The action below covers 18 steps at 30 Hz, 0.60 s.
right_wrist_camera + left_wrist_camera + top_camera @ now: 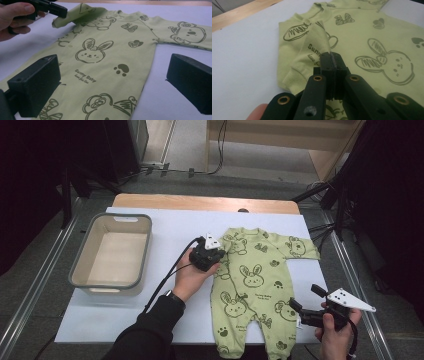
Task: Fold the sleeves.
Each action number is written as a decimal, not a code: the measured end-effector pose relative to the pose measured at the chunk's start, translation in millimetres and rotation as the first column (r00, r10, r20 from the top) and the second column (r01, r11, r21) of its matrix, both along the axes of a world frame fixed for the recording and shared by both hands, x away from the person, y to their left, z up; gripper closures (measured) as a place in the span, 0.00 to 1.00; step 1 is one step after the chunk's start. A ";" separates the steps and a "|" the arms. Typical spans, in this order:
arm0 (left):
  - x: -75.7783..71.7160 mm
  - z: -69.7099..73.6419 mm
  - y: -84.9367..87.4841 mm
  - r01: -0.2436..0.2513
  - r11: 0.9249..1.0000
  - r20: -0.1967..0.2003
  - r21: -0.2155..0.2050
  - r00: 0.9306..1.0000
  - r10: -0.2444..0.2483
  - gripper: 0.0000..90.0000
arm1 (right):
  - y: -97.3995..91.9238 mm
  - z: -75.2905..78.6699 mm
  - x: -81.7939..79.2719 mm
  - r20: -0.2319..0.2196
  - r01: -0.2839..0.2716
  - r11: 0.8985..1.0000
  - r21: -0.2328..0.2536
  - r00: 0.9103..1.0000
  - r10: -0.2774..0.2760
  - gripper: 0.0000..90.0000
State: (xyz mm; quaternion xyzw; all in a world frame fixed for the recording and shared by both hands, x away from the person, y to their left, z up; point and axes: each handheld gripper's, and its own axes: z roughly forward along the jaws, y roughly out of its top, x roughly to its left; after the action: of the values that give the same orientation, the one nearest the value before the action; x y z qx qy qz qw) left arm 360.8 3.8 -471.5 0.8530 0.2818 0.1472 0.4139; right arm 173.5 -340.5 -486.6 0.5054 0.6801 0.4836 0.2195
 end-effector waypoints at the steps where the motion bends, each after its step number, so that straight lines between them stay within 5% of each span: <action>1: -1.4 -0.8 -1.7 0.004 1.000 0.002 0.002 1.000 -0.004 0.99 | 0.2 0.0 0.0 -0.001 0.000 1.000 0.000 1.000 0.000 0.00; 18: -15.3 -18.6 -17.9 0.070 0.995 -0.011 0.071 0.998 -0.069 0.99 | -0.7 -0.1 -0.3 -0.001 0.000 1.000 0.000 1.000 0.000 0.00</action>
State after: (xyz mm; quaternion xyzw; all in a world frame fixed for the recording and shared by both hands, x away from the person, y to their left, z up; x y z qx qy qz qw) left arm 345.5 -14.1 -490.1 0.8771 0.2483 0.1388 0.3870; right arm 173.1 -341.2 -486.7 0.5058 0.6800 0.4834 0.2192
